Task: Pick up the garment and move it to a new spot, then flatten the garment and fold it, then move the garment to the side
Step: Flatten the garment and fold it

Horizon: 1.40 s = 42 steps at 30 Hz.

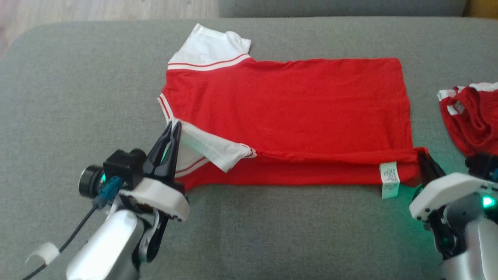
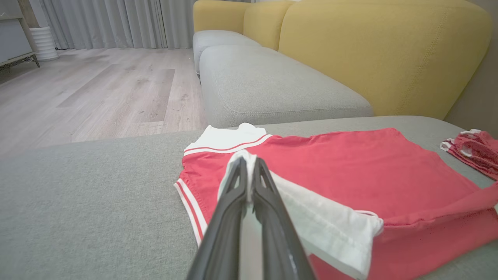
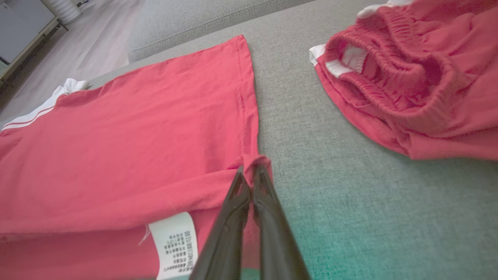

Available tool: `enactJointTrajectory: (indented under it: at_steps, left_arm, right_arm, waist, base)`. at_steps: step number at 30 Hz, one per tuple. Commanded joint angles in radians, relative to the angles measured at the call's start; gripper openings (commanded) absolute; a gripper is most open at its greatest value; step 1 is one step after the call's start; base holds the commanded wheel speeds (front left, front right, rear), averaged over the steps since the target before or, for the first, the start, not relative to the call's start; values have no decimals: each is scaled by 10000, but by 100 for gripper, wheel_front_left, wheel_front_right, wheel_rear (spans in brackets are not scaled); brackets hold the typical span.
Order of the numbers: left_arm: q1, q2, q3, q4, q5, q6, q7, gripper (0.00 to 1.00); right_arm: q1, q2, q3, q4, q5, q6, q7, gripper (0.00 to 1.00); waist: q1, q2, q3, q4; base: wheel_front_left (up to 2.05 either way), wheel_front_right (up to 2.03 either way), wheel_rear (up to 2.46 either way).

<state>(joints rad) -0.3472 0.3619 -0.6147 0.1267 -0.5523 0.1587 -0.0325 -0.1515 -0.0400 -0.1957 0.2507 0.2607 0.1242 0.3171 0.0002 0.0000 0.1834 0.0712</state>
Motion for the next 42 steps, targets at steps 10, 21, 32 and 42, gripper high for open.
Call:
enactJointTrajectory:
  at_steps: [10,21,32,42]
  left_arm:
    - [-1458,-433,398,1160,274,-247,-1158,0]
    - [-1292,-694,577,2100,223,-197,-1995,100]
    - [1006,-381,910,918,-873,424,-1220,100]
    - [1670,-498,1382,902,-2117,624,-277,100]
  right_arm:
    - [-904,-103,544,208,-230,65,-526,18]
    - [-1134,-103,948,321,-149,65,-2876,100]
    - [377,-103,603,-989,-1386,65,-2479,100]
    - [908,-103,791,-1852,-1366,65,-1571,100]
  waist:
    - [-2,0,369,-72]
    - [-2,0,264,-101]
    - [-2,0,-57,19]
    - [-2,0,286,-185]
  base:
    - [0,0,0]
    - [0,0,0]
    - [0,0,0]
    - [0,0,0]
